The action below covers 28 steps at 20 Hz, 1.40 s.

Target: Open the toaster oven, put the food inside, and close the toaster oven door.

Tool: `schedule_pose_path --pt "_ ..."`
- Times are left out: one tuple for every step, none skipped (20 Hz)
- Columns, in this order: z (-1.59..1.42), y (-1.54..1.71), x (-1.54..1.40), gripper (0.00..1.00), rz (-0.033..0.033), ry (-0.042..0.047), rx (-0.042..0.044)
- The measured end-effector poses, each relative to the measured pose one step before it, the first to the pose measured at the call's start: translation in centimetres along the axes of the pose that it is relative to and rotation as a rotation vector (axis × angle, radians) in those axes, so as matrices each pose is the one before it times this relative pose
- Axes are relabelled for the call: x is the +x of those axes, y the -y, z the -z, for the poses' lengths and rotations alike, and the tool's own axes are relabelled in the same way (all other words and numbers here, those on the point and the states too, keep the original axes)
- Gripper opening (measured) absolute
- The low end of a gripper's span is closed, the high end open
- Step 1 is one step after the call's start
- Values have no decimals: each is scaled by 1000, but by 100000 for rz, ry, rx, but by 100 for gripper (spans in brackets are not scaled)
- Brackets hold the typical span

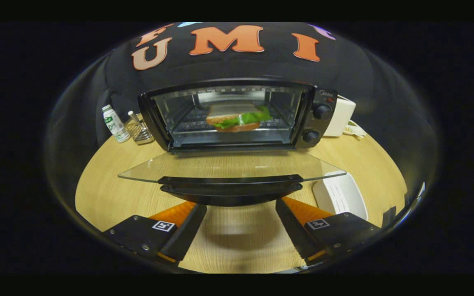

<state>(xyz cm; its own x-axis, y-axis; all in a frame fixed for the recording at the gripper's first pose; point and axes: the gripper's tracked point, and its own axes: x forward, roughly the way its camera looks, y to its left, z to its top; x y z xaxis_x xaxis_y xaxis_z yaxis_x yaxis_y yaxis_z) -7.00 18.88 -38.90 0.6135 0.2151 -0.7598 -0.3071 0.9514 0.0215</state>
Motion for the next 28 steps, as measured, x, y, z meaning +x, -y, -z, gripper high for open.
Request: schedule_pose_path --pt "-1038 9 70 100 194 1571 318" --pt "-477 1136 -1492 100 43 1072 335" --pt "-744 -23 102 100 149 857 351" --pt "-633 -142 185 100 -43 756 51" --pt "-799 -61 213 100 338 1055 -213" --pt "-662 -145 290 100 124 997 -297" --pt "-651 -220 251 100 -54 738 -384" --pt "-509 -199 172 100 -121 698 -335" --pt "-519 -220 107 100 -212 424 -339" --pt "-227 -136 97 100 30 221 -707" --pt "-244 -145 -9 100 -333 616 -595" --pt "-425 -178 154 100 -228 1108 -136" --pt "-131 137 119 100 -30 -59 -370" --pt "-152 -42 57 100 -50 203 -14" --pt "-211 17 182 100 -42 101 -67" --pt "-234 136 93 100 261 322 -58" --pt "-276 141 186 100 154 456 113" --pt "-119 -142 114 100 -41 409 215" --pt "-319 -79 -65 100 13 628 246" --pt "-116 214 105 100 181 425 -356" --pt "-332 292 14 100 1288 724 -910" --pt "-401 414 -9 100 1457 1433 -949" --pt "-516 273 -187 100 942 1343 -493" --pt "-307 -57 -178 100 12 997 361" --pt "-46 -114 -402 100 -903 -49 834" --pt "-111 42 -394 100 -521 76 464" --pt "-171 328 -383 100 170 767 -95" --pt "-342 447 -462 100 722 984 -390"
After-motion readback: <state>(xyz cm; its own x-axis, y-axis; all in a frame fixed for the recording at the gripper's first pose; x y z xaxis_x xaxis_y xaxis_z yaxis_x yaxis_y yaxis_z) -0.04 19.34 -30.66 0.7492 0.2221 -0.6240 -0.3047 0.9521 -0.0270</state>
